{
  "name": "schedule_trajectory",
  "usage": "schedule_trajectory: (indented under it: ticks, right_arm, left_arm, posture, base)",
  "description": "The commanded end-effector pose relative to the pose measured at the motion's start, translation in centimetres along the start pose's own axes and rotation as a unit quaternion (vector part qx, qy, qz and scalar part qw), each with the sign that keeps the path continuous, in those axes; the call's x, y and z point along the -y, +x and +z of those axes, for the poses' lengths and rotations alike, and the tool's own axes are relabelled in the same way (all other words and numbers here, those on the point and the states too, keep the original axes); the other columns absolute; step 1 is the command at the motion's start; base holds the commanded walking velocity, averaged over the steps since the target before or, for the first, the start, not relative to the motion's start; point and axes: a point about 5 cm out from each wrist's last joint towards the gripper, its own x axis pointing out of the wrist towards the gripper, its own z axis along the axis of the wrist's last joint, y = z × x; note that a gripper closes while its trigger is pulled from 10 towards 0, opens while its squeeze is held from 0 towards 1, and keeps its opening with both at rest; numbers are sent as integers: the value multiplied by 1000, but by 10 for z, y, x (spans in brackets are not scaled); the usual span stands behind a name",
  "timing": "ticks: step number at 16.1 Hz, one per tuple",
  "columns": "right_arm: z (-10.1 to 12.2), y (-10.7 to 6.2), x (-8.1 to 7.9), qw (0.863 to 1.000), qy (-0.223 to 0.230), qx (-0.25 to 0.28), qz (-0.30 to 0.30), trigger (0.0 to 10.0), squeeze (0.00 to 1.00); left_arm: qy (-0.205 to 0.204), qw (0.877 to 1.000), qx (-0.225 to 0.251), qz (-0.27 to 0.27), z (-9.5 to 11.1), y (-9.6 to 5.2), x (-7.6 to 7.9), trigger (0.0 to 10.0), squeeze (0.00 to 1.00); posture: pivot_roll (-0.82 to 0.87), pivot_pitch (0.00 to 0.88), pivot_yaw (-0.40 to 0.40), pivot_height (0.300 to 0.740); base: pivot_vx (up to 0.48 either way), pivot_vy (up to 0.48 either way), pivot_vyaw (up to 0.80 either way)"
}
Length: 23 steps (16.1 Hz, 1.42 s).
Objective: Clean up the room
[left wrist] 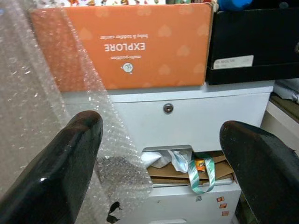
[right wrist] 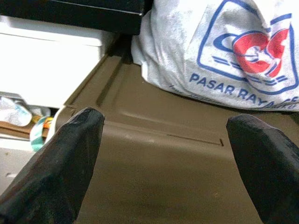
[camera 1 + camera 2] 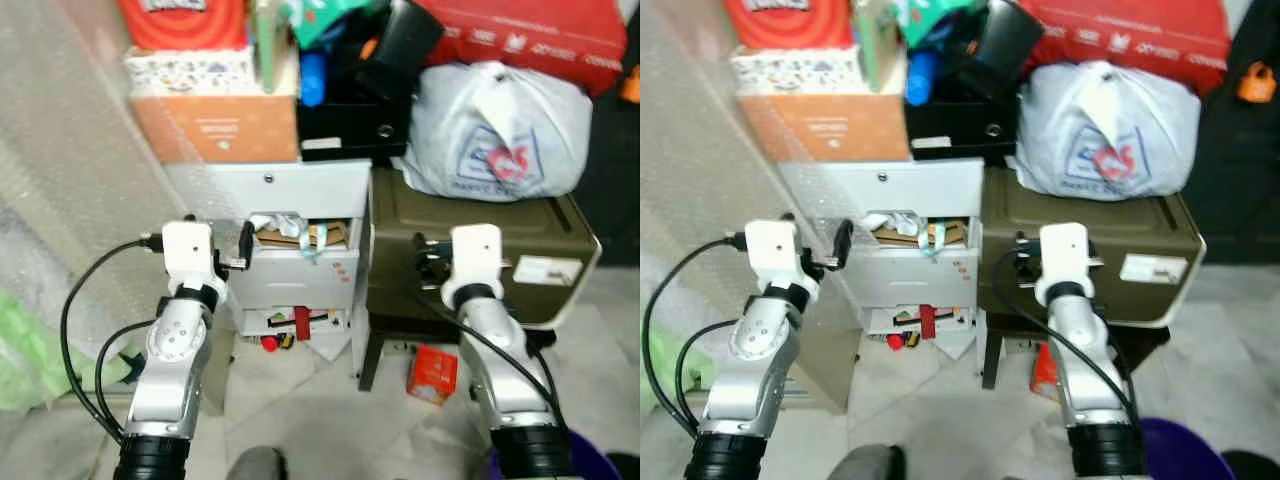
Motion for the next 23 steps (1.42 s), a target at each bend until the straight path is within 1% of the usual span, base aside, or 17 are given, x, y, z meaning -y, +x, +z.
schedule_trajectory:
  ticks: [1, 3, 8, 9, 10, 11, 13, 14, 15, 18, 23]
  right_arm:
    - [3, 4, 0, 1000, 2, -2, -1, 10000, 0]
    - [9, 6, -4, 1000, 0, 6, 2, 10000, 0]
    - [10, 8, -6, 1000, 0, 8, 7, 10000, 0]
    - [11, 9, -7, 1000, 0, 8, 8, 10000, 0]
    - [12, 10, -7, 1000, 10, 11, 5, 10000, 0]
    - [12, 10, -7, 1000, 15, 13, 3, 10000, 0]
    - [13, 11, -6, 1000, 13, 18, -1, 10000, 0]
    - [12, 11, -6, 1000, 17, 9, -5, 10000, 0]
    - [9, 11, -5, 999, 32, 0, -11, 10000, 0]
    - [10, 11, -5, 1000, 23, 5, -10, 10000, 0]
    - [12, 13, -6, 1000, 24, 6, -9, 10000, 0]
  left_arm:
    - [8, 1000, -1, -3, 2, 2, -1, 10000, 0]
    - [7, 1000, 1, -6, 4, 4, 1, 10000, 0]
    - [8, 1000, 3, -6, 5, 5, 1, 10000, 0]
    - [1, 1000, 4, -14, 5, 6, 2, 10000, 0]
    - [-6, 1000, 7, -29, 7, 6, 5, 10000, 0]
    - [-8, 999, 9, -32, 8, 6, 6, 10000, 0]
    - [-11, 999, 9, -38, 8, 6, 8, 10000, 0]
    - [-13, 999, 10, -41, 8, 6, 9, 10000, 0]
    - [-15, 999, 10, -44, 9, 6, 9, 10000, 0]
    - [-26, 998, 16, -58, 10, 6, 11, 10000, 0]
    - [-34, 997, 23, -68, 12, 5, 14, 10000, 0]
  posture:
    - [-37, 0, -3, 740]
    - [-38, 0, -6, 740]
    - [-31, 0, -14, 740]
    - [-31, 0, -14, 740]
    - [-30, 0, -15, 740]
    - [-30, 0, -14, 740]
    - [-32, 0, -11, 740]
    - [-32, 0, -11, 740]
    - [-33, 0, -11, 740]
    - [-33, 0, -13, 740]
    - [-31, 0, -17, 740]
  base:
    - [0, 0, 0]
    - [0, 0, 278]
    - [0, 0, 800]
    - [0, 0, 800]
    - [0, 0, 0]
    - [0, 0, 0]
    - [0, 0, 0]
    - [0, 0, 0]
    - [0, 0, -800]
    - [0, 0, -800]
    - [0, 0, -800]
